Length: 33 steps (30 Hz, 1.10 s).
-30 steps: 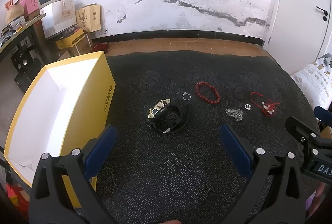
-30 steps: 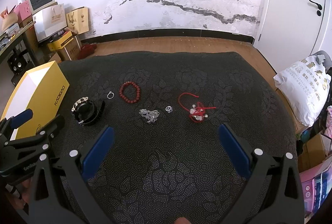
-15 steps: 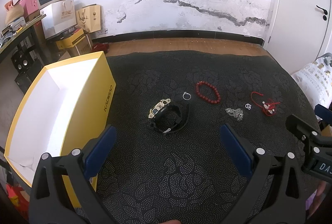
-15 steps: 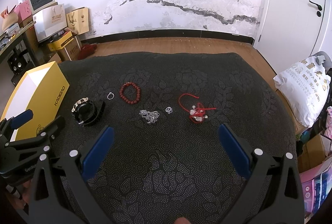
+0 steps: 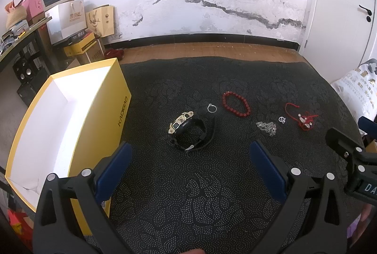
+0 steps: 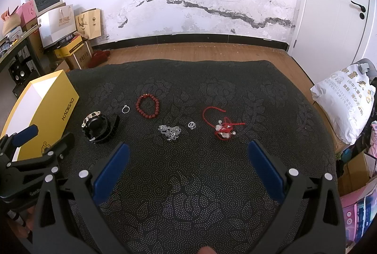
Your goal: Organize jewelry
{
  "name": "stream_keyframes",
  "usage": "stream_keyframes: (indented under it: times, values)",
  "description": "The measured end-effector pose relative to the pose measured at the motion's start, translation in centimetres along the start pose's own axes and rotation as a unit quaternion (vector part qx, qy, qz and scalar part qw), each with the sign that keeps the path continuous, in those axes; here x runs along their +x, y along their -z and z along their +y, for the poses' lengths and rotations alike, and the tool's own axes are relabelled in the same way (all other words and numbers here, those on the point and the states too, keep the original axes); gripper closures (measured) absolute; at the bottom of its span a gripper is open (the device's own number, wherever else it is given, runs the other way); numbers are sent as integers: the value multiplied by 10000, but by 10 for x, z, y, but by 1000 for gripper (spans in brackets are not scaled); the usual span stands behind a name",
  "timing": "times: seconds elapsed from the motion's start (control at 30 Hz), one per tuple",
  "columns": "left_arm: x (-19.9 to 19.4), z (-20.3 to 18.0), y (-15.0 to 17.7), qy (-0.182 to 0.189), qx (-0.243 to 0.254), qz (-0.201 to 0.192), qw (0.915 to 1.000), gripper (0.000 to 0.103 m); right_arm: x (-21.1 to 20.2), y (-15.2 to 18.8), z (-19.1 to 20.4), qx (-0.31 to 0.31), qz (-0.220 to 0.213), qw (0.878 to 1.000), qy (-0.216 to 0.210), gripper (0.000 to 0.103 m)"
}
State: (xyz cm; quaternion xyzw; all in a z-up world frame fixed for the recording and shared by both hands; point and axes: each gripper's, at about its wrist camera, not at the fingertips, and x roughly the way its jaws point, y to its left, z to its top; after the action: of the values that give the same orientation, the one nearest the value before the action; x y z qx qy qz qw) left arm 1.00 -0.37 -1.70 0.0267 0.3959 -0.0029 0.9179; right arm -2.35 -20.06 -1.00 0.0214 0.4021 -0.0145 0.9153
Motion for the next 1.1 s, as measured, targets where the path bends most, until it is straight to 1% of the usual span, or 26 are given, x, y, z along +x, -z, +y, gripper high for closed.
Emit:
stream_keyframes:
  times: [0.27, 0.5, 0.7, 0.77, 0.83, 0.9, 1.0, 1.1]
  values:
    - [1, -1, -1, 4, 7, 37, 10000, 5, 0, 0, 0, -3, -1, 10000, -12, 6]
    - [11, 8, 1, 34, -141, 251, 9996, 5, 1, -1, 1, 3, 0, 10000, 5, 6]
    - [26, 18, 4, 67, -172, 341, 9992, 5, 2, -2, 1, 47, 43, 10000, -61, 6]
    - [36, 22, 6, 155, -202, 401, 9989, 5, 3, -3, -2, 82, 60, 9999, -97, 6]
    - [47, 23, 9, 111, -205, 518, 9984, 5, 6, -5, -5, 112, 79, 9999, -106, 6]
    - [64, 21, 12, 155, -244, 687, 9972, 5, 9, -7, -9, 185, 112, 9996, -155, 6]
    - [88, 13, 14, 51, -209, 803, 9965, 5, 12, -9, -12, 225, 123, 9995, -165, 6]
    - [110, 2, 13, -81, -12, 815, 9966, 5, 18, -11, -15, 268, 172, 9993, -184, 6]
